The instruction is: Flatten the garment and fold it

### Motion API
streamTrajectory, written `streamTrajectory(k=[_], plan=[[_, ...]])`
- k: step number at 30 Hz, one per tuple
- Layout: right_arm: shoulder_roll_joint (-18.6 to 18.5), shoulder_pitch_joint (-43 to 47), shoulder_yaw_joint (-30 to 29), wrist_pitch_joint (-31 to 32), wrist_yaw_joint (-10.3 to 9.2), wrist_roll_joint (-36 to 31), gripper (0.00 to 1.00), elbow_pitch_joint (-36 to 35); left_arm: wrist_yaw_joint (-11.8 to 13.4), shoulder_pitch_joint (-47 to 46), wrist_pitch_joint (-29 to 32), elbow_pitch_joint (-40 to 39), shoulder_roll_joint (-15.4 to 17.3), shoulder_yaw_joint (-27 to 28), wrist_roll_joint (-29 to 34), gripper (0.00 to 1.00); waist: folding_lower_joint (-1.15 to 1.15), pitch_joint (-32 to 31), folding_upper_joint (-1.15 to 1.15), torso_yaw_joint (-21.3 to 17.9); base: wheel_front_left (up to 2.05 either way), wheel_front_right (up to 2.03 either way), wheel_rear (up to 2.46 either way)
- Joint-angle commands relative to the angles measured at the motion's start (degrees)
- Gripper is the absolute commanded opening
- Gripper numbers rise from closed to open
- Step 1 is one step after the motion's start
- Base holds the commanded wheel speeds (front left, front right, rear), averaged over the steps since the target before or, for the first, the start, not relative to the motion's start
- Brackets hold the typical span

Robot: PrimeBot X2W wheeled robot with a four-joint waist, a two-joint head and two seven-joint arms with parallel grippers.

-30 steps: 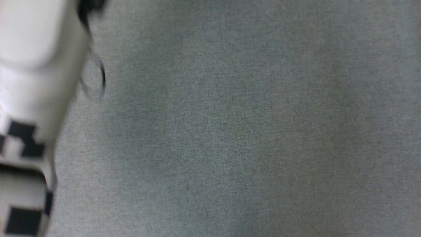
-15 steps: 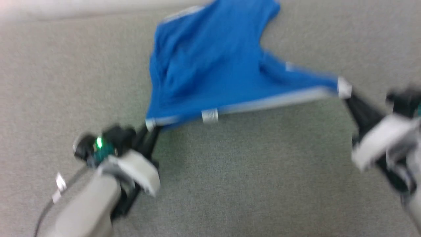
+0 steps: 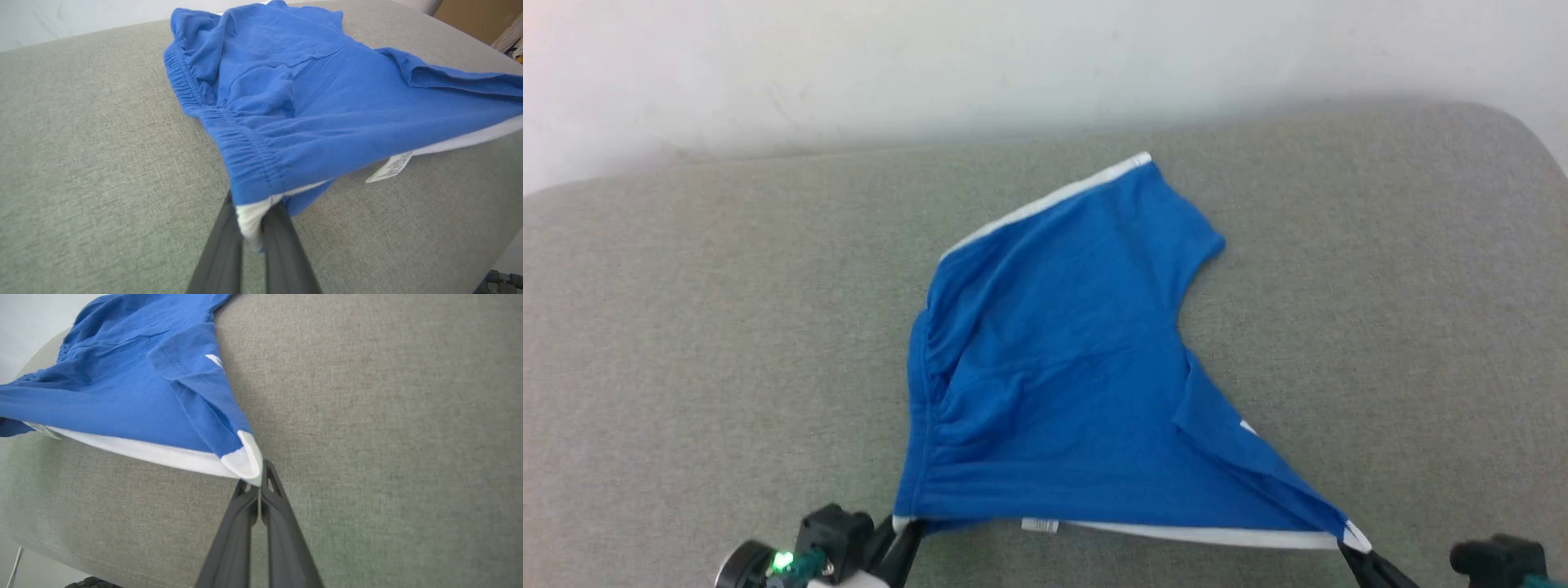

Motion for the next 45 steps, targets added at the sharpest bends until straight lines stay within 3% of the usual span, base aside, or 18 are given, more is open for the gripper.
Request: streamTrajectory(k=[1,5,8,13,17,32,38,44,45], plan=[[0.55,0.43,-1.29,0.02,-0.16,-0.42,0.0,-0.66,0.81,0.66,0.18,-0.33,0.94,0.23,-0.13,0.0,0.02,-1.01,0.0,1.17,0.0,0.0,0.0],[4.24,1.42,-5.09,0.7,-0.16,-2.28,0.0,-5.15,1.77,0.69,0.04,-3.03,1.29,0.2,0.61,0.0,0.02,-0.9,0.0,2.17,0.0,0.0,0.0],[4.88,-1.95,-7.29,1.51,-0.16,-3.69,0.0,-7.65,1.67,-1.83,-0.47,-4.57,0.54,0.38,1.61,0.0,0.02,0.07,0.0,2.9,0.0,0.0,0.0],[3.46,-12.54,-8.76,2.7,-0.16,-5.5,0.0,-7.94,1.06,-7.99,-1.9,-3.56,-2.21,2.02,2.11,0.0,0.02,3.21,0.0,4.01,0.0,0.0,0.0],[1.25,-23.88,-6.58,4.67,-0.16,-6.71,0.0,-4.59,0.12,-13.36,-2.58,-0.03,-4.55,3.16,2.18,0.0,0.02,7.66,0.0,4.89,0.0,0.0,0.0],[-0.26,-67.7,11.36,11.73,-0.16,-13.89,0.0,27.96,0.55,-26.85,-4.43,8.47,-11.64,6.59,3.5,0.0,0.02,21.85,0.0,9.67,0.0,0.0,0.0],[0.79,-75.39,16.66,12.33,-0.16,-15.45,0.0,40.08,0.5,-29.86,-3.97,10.45,-13.18,5.6,4.41,0.0,0.02,24.4,0.0,11.0,0.0,0.0,0.0],[1.5,-78.0,21.54,9.85,-0.16,-13.98,0.0,46.98,0.7,-30.33,-4.08,10.81,-13.82,4.68,5.13,0.0,0.02,23.95,0.0,11.08,0.0,0.0,0.0],[1.49,-78.22,22.3,9.12,-0.16,-13.42,0.2,47.47,0.74,-30.13,-4.11,10.77,-13.84,4.46,5.26,0.0,0.02,23.41,0.0,10.96,0.0,0.0,0.0]])
